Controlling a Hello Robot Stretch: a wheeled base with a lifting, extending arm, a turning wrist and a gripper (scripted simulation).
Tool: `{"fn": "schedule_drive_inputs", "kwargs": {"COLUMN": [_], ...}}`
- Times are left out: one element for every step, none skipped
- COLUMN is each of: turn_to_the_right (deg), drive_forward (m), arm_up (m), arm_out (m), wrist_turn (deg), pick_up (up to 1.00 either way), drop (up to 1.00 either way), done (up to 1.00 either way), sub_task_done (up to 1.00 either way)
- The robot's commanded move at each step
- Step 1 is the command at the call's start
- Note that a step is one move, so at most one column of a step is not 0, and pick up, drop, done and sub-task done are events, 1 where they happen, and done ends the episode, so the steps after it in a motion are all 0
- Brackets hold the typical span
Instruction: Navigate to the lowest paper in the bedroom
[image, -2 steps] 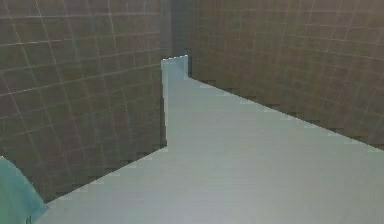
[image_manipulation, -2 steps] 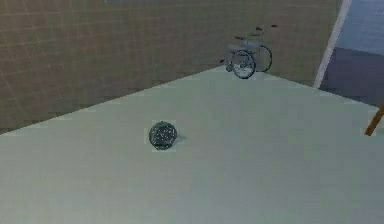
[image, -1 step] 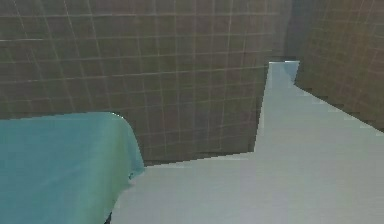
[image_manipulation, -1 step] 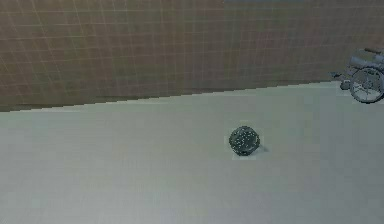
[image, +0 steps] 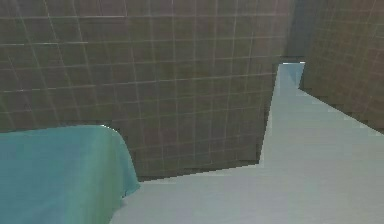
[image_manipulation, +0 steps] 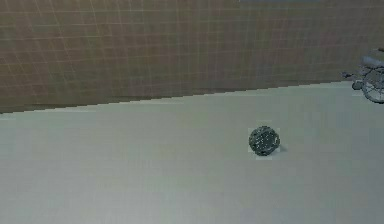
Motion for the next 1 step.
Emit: {"fn": "schedule_drive_inputs", "kwargs": {"turn_to_the_right": [45.0], "drive_forward": [0.00], "arm_up": [0.00], "arm_out": [0.00], "wrist_turn": [0.0], "pick_up": [0.00], "drop": [0.00], "done": [0.00], "sub_task_done": [0.00]}}
